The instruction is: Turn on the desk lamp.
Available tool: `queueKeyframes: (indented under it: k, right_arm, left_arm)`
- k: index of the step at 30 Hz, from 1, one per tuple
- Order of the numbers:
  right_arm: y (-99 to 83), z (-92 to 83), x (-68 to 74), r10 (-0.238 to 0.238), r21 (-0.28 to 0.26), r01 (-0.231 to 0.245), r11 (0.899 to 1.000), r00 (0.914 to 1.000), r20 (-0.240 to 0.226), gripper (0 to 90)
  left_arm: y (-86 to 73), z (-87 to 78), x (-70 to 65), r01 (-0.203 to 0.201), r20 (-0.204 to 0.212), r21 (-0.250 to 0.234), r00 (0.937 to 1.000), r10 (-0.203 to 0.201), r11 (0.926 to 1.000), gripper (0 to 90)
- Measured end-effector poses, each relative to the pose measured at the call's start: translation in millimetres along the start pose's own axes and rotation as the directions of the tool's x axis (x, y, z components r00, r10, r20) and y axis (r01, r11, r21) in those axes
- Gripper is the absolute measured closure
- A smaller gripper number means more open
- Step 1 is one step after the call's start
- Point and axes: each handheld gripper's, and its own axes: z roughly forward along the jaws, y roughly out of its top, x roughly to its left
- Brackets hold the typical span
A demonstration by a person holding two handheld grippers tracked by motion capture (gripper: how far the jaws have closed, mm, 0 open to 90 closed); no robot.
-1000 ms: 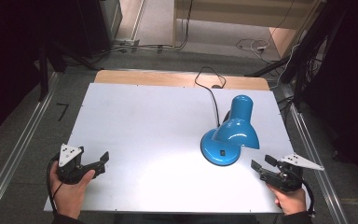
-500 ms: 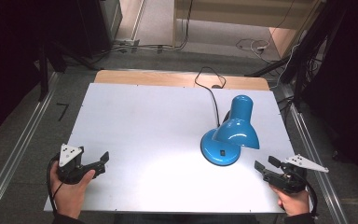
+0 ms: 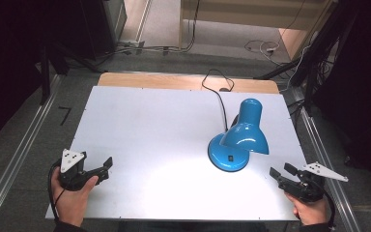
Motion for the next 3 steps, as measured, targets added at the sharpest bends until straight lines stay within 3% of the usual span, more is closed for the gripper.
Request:
queueKeyframes:
  k: [3]
  right_arm:
    - [-0.4,-0.8,-0.9,0.007,0.0,-0.007,1.0,1.0,0.006,30.1]
  left_arm:
    - [0.0,-0.1,0.2,0.0,0.0,0.0,1.0,0.0,1.0,7.3]
